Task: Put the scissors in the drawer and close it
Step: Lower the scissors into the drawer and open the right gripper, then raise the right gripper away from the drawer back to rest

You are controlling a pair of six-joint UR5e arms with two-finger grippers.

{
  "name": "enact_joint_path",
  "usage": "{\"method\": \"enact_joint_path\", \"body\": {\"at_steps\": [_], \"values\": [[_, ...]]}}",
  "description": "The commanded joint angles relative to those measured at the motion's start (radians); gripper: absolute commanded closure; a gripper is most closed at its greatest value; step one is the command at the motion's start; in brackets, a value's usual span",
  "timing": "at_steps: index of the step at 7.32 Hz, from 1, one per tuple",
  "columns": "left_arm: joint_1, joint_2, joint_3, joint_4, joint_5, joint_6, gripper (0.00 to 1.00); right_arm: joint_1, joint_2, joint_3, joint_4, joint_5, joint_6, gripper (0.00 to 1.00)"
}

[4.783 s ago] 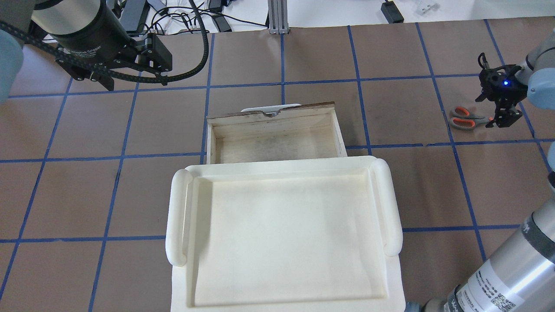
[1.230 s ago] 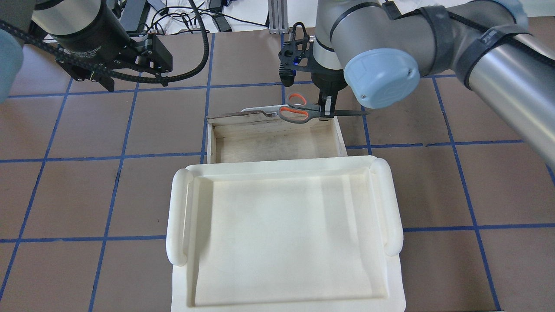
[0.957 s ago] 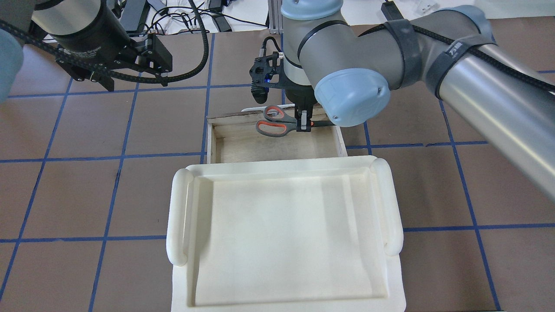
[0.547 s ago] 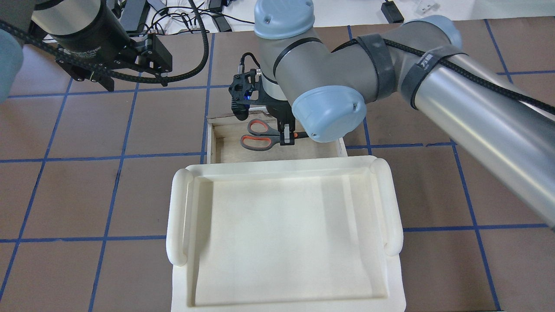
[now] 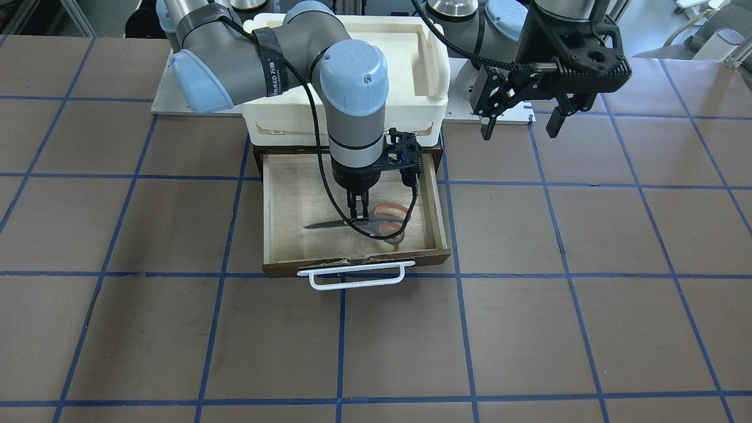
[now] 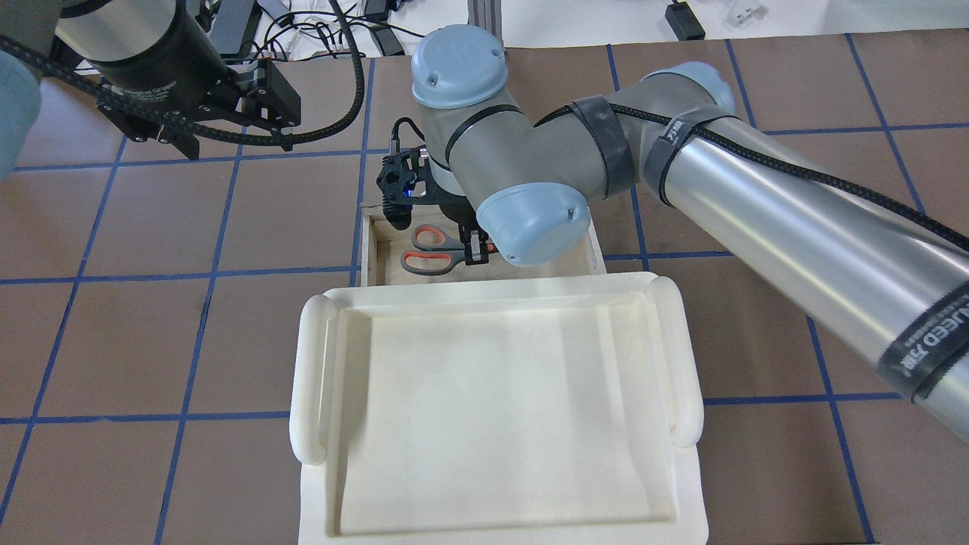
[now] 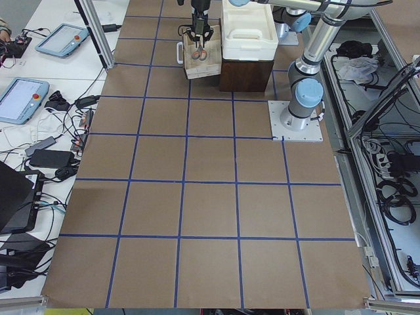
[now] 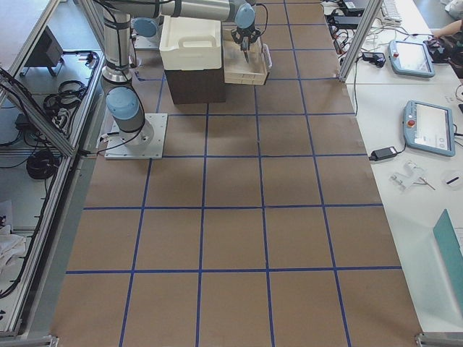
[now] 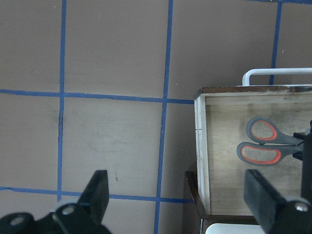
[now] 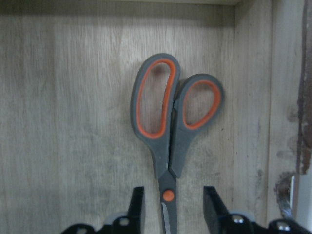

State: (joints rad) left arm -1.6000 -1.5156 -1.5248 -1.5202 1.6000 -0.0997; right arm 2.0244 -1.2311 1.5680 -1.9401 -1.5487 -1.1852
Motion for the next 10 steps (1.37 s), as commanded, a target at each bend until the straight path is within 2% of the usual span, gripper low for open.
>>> {"method": "enact_joint_path", "body": {"at_steps": [1,2,3,5,7,8,10], "values": [[0.0,0.0,0.0,0.0,0.0,0.0,0.0,-0.001,-0.01,-0.006,-0.005,-0.001,0.019,0.03],[0.0,0.0,0.0,0.0,0.0,0.0,0.0,-0.031,-0.055,-0.012,0.001,-0.019,0.057,0.02],[0.0,0.0,0.0,0.0,0.0,0.0,0.0,-0.082,-0.117,-0.013,0.003,-0.019,0.193,0.03],[0.0,0.0,0.0,0.0,-0.002,-0.002,0.0,-0.241,-0.146,-0.013,0.053,-0.007,0.495,0.01],[0.0,0.0,0.0,0.0,0.0,-0.002,0.0,-0.295,-0.174,-0.009,0.052,-0.022,1.001,0.0],[0.0,0.0,0.0,0.0,0.0,-0.002,0.0,-0.315,-0.182,-0.008,0.073,-0.025,1.117,0.0],[0.0,0.0,0.0,0.002,-0.002,0.002,0.0,-0.398,-0.23,-0.008,0.177,-0.016,1.122,0.0]]}}
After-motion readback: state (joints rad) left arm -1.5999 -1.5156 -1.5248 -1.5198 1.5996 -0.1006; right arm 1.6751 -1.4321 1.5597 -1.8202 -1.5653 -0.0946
